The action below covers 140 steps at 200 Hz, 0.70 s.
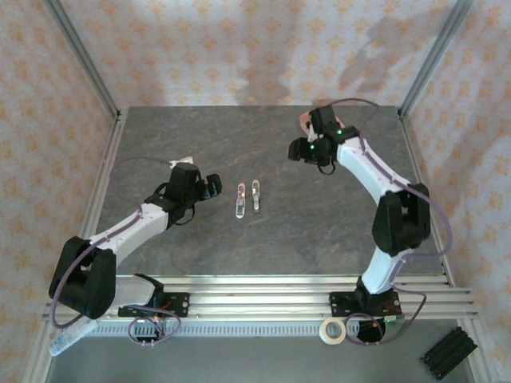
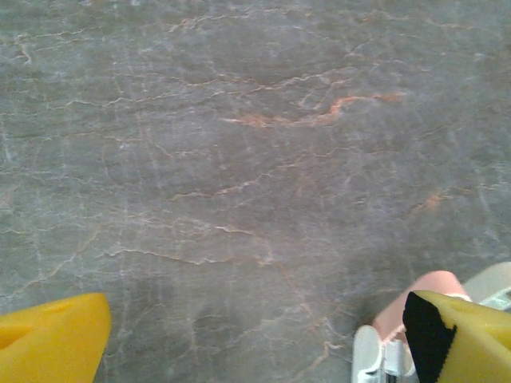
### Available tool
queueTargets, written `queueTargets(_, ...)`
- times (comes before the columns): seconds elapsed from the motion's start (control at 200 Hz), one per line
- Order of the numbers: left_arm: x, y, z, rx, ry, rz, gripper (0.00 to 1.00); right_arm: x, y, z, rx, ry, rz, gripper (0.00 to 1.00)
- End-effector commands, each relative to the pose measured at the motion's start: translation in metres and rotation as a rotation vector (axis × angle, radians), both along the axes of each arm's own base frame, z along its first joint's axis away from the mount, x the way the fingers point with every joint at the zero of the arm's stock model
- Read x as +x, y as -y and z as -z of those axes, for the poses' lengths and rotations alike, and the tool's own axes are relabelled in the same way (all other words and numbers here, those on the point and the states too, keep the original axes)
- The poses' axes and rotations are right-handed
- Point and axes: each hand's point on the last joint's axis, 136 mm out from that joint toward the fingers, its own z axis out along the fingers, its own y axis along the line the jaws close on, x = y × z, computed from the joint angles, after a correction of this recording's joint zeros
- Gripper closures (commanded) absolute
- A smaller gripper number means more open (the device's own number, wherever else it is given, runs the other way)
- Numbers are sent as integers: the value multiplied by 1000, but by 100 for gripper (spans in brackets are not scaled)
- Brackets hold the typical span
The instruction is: Load the staples into the stapler
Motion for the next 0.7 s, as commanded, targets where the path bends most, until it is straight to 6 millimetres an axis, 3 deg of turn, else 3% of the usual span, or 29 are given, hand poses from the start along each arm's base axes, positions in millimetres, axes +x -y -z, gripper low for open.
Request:
queueTargets(0.0,9,-7,-8,34,0,-1,6,23,27,9,-79,-36,-20,37)
queueTargets(0.135,16,-15,-4,52,-16,-16,6,66,46,21,-139,-40,-11,37)
queueTargets(0.31,25,-26,0,92,-41,-45,6,108,53,40,-183,-41,-31,37)
queueTargets(0.5,31,-32,-3,130,-46,-62,6,139,62,63,-206,-36,-8,38)
queueTargets(0.696,35,-39,-13,182,-38,-68,6,155,75,86,-234,-27,21,38)
